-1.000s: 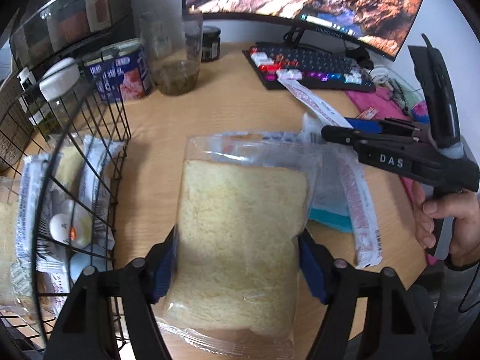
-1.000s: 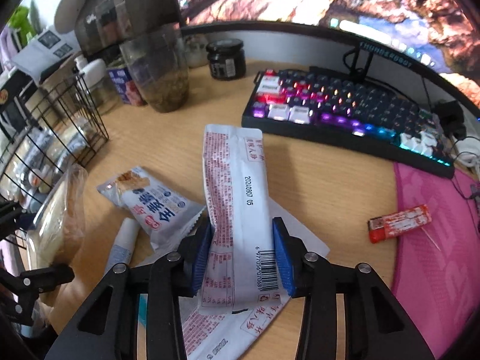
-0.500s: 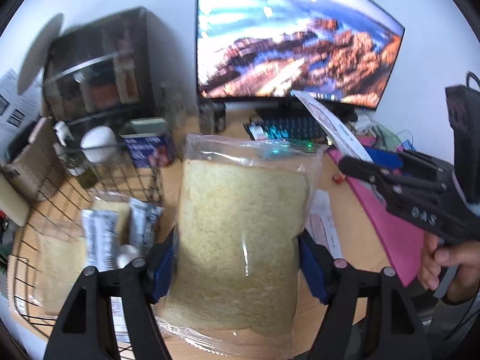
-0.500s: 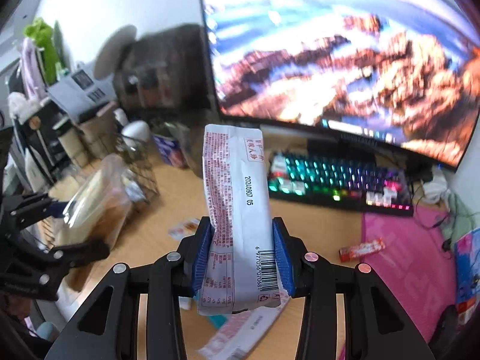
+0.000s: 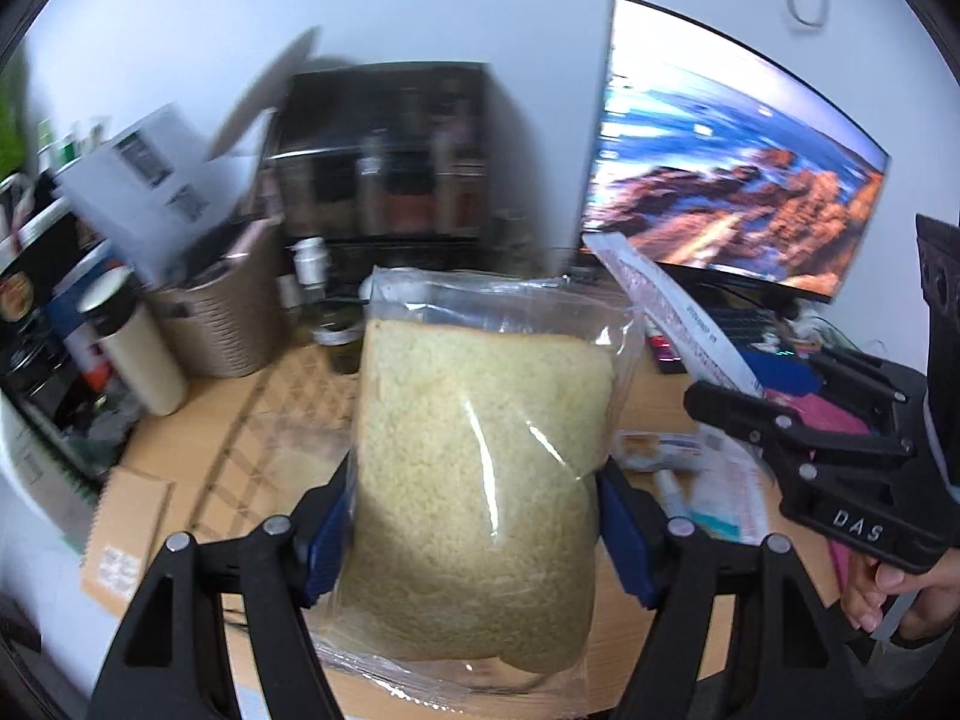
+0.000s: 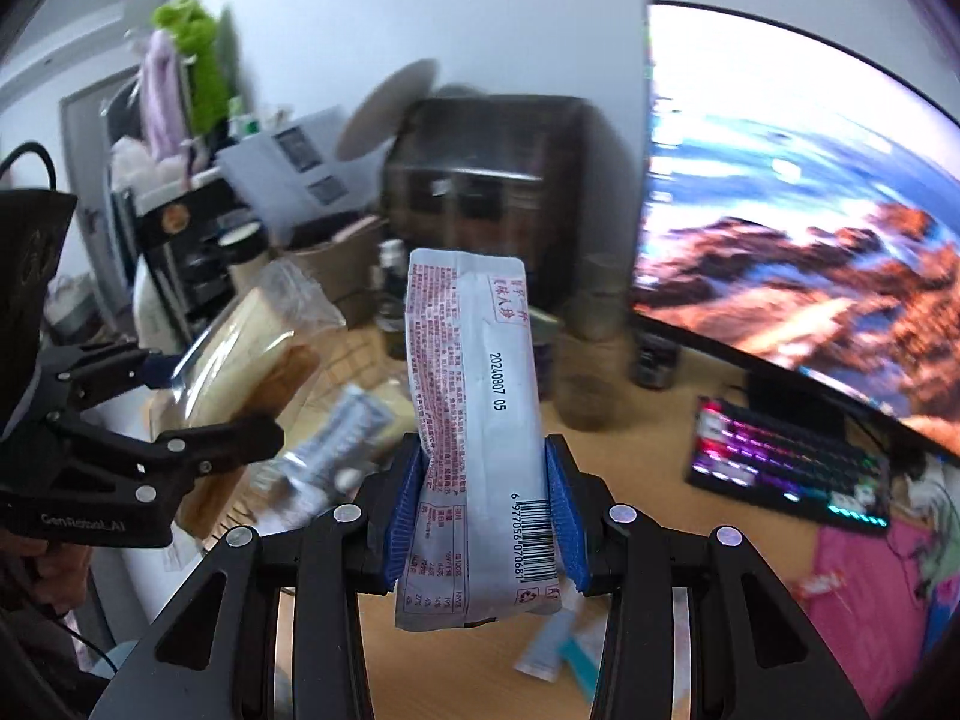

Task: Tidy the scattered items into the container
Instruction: 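Carry the bread bag and white packet into the wire basket and release both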

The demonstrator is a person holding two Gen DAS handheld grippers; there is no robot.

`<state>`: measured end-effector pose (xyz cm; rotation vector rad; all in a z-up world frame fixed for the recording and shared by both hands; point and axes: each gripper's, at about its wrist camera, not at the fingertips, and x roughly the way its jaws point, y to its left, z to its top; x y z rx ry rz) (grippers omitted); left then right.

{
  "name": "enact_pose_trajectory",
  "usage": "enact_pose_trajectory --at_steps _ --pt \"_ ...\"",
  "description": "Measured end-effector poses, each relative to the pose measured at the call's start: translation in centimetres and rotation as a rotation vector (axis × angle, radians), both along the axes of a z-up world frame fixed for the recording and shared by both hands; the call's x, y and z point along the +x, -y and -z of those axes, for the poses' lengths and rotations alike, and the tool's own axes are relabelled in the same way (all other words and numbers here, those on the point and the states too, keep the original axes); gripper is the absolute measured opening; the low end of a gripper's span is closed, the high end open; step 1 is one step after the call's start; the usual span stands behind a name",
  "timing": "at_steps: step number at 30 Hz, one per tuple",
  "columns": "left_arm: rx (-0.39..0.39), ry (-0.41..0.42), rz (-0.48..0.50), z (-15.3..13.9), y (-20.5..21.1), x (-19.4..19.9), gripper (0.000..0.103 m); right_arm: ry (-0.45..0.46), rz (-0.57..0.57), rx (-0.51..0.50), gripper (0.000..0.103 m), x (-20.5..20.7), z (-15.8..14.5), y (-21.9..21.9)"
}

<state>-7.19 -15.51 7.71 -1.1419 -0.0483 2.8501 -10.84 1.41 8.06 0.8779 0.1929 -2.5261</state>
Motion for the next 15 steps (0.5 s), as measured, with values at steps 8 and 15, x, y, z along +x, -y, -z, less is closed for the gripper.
enact_pose_trajectory --at_steps 8,15 --pt "0.008 0.024 -0.107 1.5 6.1 1.0 0.076 0.057 -0.098 0.050 0.041 -1.8 2.4 7.9" --pt "0.027 0.029 -0.129 2.1 8.0 1.5 0.077 0.074 -0.132 0.066 0.041 -2.2 3.2 10.4"
